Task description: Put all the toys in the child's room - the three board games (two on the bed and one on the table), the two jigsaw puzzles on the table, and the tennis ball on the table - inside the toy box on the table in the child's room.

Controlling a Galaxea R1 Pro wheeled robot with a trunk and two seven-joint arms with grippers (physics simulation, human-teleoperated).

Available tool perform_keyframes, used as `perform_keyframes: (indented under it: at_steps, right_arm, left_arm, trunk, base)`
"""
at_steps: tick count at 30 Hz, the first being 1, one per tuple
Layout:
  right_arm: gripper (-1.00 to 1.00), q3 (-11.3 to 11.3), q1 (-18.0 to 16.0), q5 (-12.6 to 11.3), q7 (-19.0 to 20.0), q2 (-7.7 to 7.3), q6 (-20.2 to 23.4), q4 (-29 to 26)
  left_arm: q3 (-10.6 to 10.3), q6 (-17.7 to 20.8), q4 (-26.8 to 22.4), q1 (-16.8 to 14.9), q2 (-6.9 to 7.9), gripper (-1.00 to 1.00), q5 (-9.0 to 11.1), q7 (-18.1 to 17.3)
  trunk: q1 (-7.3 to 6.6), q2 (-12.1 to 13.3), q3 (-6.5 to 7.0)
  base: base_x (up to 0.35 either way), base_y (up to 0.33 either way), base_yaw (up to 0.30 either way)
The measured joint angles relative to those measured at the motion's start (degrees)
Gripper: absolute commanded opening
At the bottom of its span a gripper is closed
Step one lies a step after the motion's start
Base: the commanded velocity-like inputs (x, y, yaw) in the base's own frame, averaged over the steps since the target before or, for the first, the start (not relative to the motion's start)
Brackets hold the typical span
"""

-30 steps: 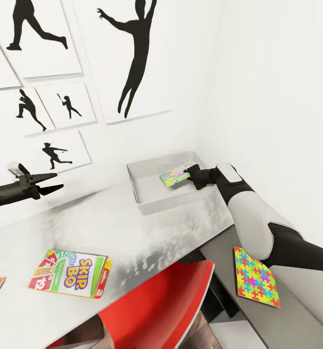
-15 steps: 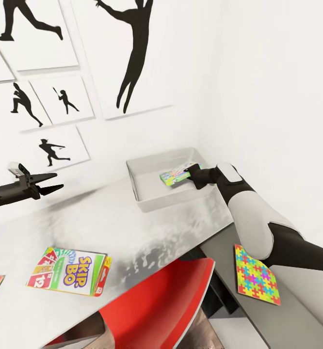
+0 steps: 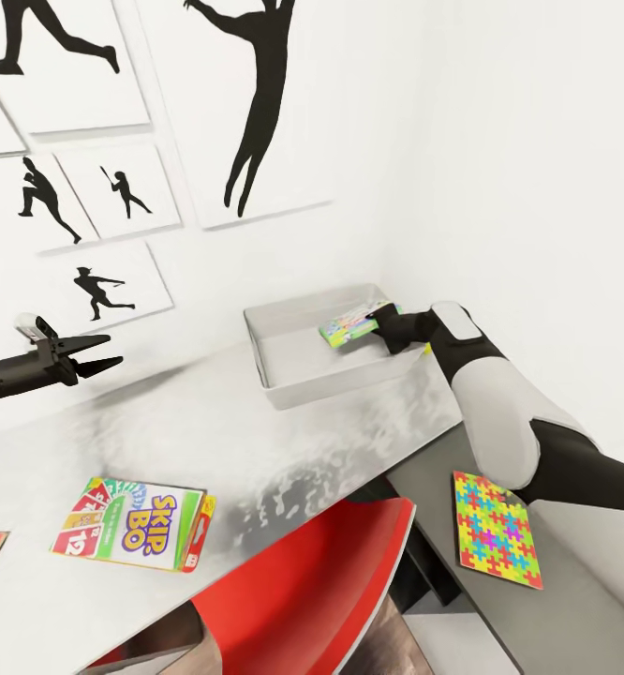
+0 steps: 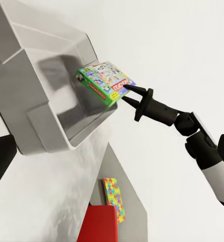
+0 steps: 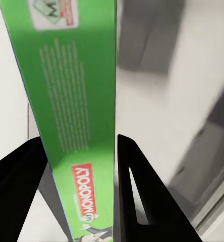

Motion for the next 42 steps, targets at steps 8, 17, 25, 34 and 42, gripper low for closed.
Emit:
perform_keyframes:
  at_steps: [8,17,25,34,42]
  right_arm:
    - [-1.00,0.03,-0.28,0.10,-0.01,-0.11,0.07,0.02]
    - [-1.00,0.03,-0.29,0.18,0.05,-0.10,-0.12,0.03]
    - [-1.00,0.03,-0.29,0.22,0.05,-0.11,-0.13,0.38]
    - [-1.00,0.02,-0.29,0.20,0.07,-0.17,-0.14,0.55]
    - [1.00,0.00,-0.30,0.12,0.04,-0.20,-0.07,0.55]
  left_arm:
    - [0.07,0.00,0.00,0.00,0.01,1.00,0.00,0.00]
    - [0.08,0.00,0.00,0.00,0.01,1.00,0.00,0.00]
    - [0.02,0.00,0.00,0.00,0.02,1.00,0.00,0.00]
    - [0.01,-0.08,0.00,0.00,0.02,1.00,0.00,0.00]
    - [-0.01,-0.09,0.00,0.00,0.02,1.00,0.00,0.00]
  trunk:
    - [0.00,0.00,0.00]
    - [0.00,0.00,0.00]
    - [0.00,0.00,0.00]
    - [0.00,0.00,0.00]
    - [0.00,0.00,0.00]
  base:
    - [0.000,0.000,0.000]
    - [0.000,0.000,0.000]
    - [0.000,0.000,0.000]
    - [0.000,0.000,0.000]
    - [0.000,0.000,0.000]
